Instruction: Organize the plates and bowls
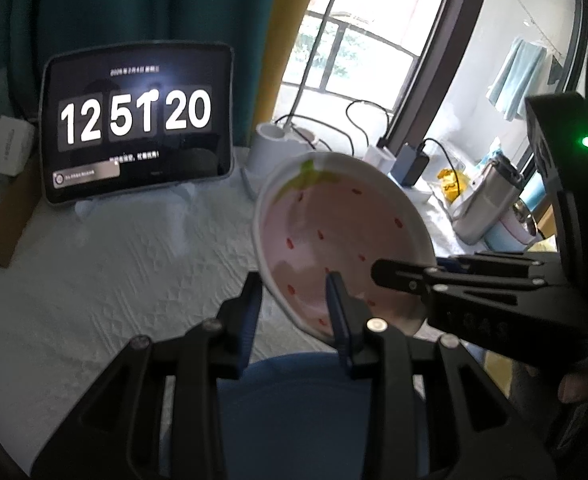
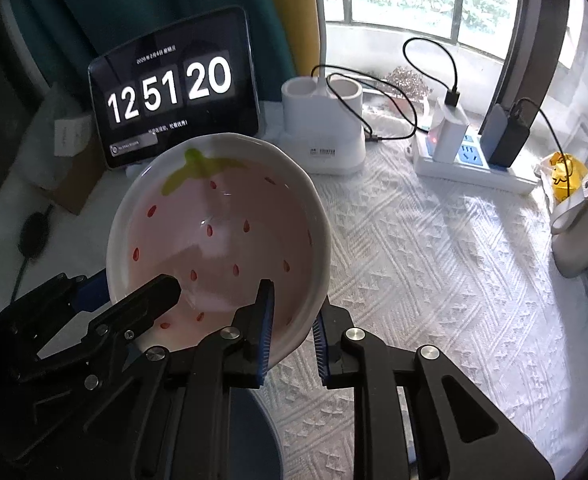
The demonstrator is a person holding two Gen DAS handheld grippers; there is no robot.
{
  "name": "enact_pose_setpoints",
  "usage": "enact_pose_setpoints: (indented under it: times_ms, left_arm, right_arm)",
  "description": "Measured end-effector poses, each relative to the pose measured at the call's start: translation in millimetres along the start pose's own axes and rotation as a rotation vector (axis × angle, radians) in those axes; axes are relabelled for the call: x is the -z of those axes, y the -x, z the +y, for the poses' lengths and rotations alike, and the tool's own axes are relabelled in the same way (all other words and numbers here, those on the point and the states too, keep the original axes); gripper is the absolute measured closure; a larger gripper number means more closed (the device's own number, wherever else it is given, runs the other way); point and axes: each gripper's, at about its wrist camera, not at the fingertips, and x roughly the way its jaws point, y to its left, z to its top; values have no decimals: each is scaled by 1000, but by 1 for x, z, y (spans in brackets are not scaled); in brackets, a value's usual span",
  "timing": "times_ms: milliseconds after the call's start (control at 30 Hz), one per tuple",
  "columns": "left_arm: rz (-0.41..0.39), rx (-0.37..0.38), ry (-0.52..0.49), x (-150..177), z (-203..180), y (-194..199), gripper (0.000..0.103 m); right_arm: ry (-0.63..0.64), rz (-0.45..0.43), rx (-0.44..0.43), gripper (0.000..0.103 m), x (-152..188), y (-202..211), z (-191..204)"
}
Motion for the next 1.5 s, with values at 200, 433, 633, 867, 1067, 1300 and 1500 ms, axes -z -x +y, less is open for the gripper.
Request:
enact_pose_setpoints:
  times_ms: [200, 433, 633, 867, 1067, 1300, 1500]
  left_arm:
    - [-25, -9, -9, 1, -6, 16, 69]
    - [-62, -15, -15, 2, -12, 37, 69]
    - [-81, -21, -26, 5, -20, 50, 69]
    - [-107, -15, -40, 8, -31, 65, 69]
    - [-118, -8, -53, 11, -44, 75, 69]
    - [-128, 3, -76, 16, -64, 86, 69]
    - [-133, 15, -95, 21, -80, 93, 69]
  right_arm:
    - [-6, -30, -11, 83, 4, 16, 3]
    - [-3, -63, -16, 83, 8, 34, 10]
    - [-6, -93, -23, 83, 14, 49, 13]
    - [-5, -126, -22, 83, 23, 68, 14]
    - [-16, -150, -19, 83, 32, 84, 10]
    - [-30, -175, -12, 83, 45, 102, 3]
    - [-46, -196, -7, 83, 56, 116, -6]
